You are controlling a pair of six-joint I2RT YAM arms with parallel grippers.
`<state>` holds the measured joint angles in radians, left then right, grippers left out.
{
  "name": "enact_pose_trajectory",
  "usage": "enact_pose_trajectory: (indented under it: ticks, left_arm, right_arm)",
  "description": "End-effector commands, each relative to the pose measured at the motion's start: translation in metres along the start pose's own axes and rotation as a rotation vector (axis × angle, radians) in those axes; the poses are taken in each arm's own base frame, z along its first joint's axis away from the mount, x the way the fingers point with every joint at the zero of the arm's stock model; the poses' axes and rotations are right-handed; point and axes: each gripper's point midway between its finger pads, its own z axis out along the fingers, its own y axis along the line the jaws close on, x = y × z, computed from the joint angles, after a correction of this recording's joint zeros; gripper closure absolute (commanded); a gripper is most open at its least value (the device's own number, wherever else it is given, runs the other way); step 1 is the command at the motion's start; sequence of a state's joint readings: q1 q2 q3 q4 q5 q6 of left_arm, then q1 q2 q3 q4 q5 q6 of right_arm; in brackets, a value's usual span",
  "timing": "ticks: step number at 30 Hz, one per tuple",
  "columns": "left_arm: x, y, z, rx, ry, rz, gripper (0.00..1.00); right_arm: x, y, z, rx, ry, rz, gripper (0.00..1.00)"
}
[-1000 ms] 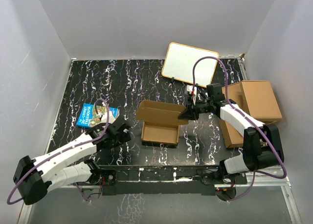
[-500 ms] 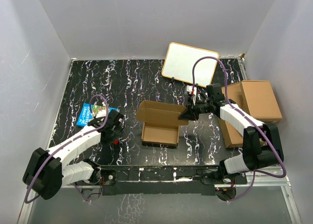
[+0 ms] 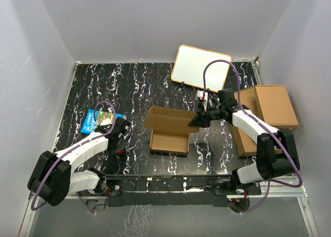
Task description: Fold the paper box
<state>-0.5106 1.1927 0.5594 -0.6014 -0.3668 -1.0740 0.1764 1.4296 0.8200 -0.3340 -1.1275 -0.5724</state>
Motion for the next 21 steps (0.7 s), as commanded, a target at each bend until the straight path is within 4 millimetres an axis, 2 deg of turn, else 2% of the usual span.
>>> enact_pose_trajectory:
  ticks: [1,9,12,16,21]
  left_arm:
    - [0.005,0.004,0.008,-0.024,0.021,-0.004,0.63]
    - [0.004,0.001,-0.004,0.017,0.034,0.019,0.98]
    - [0.002,-0.003,-0.02,0.066,0.043,0.053,1.0]
    - [-0.003,-0.023,-0.054,0.264,0.044,0.136,1.0]
    - [-0.002,-0.083,-0.127,0.817,-0.016,0.254,1.0]
  right_arm:
    - [-0.015,-0.004,-0.001,-0.012,-0.039,-0.073,0.92]
    - [-0.016,-0.003,-0.001,-0.015,-0.041,-0.074,0.92]
    - [-0.015,-0.003,-0.001,-0.017,-0.042,-0.073,0.92]
    - [-0.015,-0.002,0.0,-0.02,-0.042,-0.072,0.92]
    - [-0.015,-0.002,0.0,-0.023,-0.043,-0.072,0.92]
